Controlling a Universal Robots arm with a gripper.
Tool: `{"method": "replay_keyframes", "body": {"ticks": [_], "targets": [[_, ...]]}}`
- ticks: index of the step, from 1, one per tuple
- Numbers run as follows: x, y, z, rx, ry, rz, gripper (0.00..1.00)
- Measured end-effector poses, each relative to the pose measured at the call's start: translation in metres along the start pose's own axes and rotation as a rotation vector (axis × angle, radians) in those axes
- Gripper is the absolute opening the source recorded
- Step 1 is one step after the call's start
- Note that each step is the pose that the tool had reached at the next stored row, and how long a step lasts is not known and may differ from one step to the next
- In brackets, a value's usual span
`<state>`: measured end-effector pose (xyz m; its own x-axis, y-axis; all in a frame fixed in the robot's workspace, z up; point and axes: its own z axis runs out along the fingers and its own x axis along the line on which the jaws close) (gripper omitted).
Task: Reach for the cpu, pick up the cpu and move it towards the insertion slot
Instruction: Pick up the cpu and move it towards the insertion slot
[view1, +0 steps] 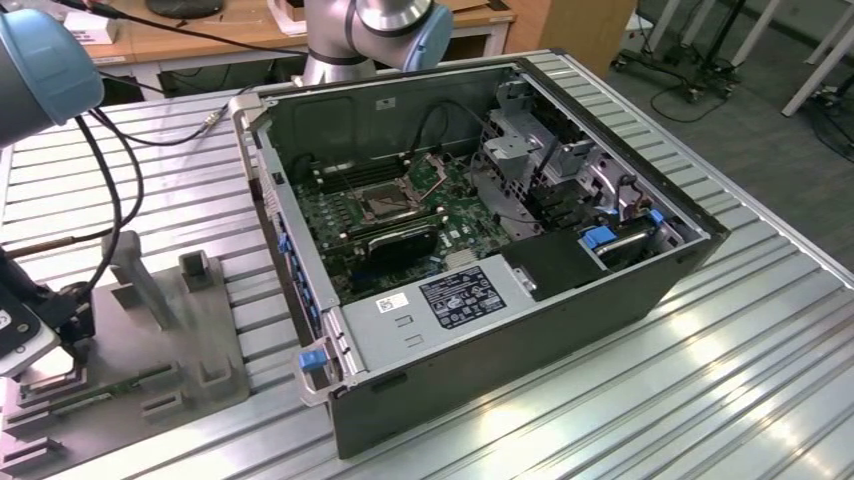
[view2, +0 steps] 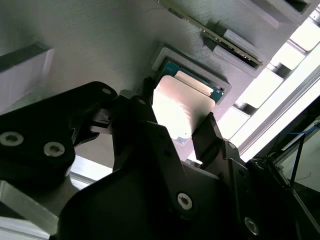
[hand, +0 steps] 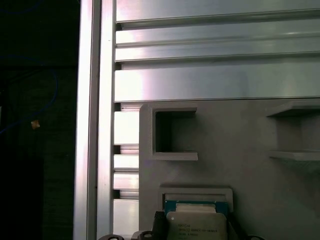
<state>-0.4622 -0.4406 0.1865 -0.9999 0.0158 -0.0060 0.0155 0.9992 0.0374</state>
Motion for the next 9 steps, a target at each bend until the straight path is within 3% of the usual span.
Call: {"method": "replay_keyframes", "body": {"ticks": [9], "targets": [[0.0000, 0.0001, -0.0025, 0.0000, 0.0000, 0.000, 0.55]]}}
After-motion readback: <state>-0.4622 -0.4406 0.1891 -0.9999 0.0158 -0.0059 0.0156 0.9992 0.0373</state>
